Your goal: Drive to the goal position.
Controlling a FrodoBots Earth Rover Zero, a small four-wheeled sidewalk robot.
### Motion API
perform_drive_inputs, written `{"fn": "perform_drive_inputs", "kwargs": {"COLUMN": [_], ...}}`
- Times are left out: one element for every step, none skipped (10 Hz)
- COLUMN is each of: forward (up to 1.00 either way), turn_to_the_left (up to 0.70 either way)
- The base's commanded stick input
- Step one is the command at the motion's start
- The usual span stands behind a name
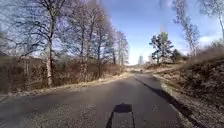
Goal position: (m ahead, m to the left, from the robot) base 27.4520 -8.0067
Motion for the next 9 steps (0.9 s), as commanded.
{"fn": "perform_drive_inputs", "kwargs": {"forward": [0.0,0.0,0.07,0.21,0.39,0.49,0.51,0.53,0.59], "turn_to_the_left": [0.0,0.0,0.0,0.0,0.0,0.0,0.0,0.0,0.0]}}
